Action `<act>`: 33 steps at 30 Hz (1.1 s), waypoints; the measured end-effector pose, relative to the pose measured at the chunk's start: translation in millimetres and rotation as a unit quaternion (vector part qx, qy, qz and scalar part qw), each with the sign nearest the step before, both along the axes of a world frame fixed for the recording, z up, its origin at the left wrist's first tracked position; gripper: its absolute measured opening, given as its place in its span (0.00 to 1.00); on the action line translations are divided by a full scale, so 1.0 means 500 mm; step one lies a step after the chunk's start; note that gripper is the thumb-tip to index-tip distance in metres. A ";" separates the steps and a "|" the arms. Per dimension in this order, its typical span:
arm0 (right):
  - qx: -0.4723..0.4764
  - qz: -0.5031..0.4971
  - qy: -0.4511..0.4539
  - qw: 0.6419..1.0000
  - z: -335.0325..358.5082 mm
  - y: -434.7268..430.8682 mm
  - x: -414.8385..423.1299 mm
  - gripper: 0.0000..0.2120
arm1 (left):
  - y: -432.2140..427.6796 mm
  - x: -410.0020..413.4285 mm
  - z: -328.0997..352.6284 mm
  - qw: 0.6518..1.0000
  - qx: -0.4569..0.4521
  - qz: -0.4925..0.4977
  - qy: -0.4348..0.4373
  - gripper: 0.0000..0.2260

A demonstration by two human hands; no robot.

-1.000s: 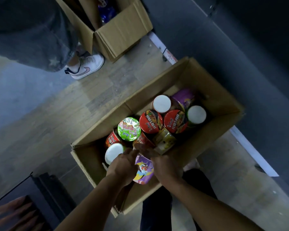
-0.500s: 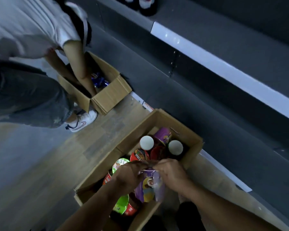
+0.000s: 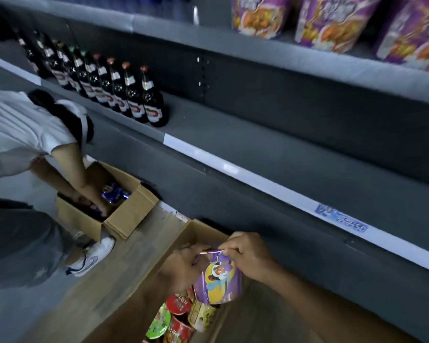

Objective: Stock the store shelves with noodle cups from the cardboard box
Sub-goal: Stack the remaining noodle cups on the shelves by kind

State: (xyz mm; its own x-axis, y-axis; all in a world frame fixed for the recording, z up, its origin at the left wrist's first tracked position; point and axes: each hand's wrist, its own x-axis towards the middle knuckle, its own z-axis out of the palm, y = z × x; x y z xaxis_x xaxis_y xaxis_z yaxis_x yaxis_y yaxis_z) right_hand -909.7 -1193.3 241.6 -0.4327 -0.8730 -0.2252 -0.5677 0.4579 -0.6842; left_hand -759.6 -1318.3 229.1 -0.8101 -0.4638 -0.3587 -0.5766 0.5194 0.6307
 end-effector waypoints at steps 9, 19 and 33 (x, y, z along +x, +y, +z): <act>-0.089 -0.030 -0.005 0.996 0.208 0.040 -0.126 0.09 | 0.016 -0.118 0.193 0.997 -0.023 0.035 0.072 0.19; -0.199 -0.063 0.025 0.978 0.456 0.101 -0.232 0.08 | 0.044 -0.208 0.431 0.975 -0.038 0.012 0.219 0.20; -0.320 -0.139 -0.182 0.919 0.654 0.229 -0.326 0.08 | 0.089 -0.287 0.625 0.927 0.036 -0.078 0.366 0.22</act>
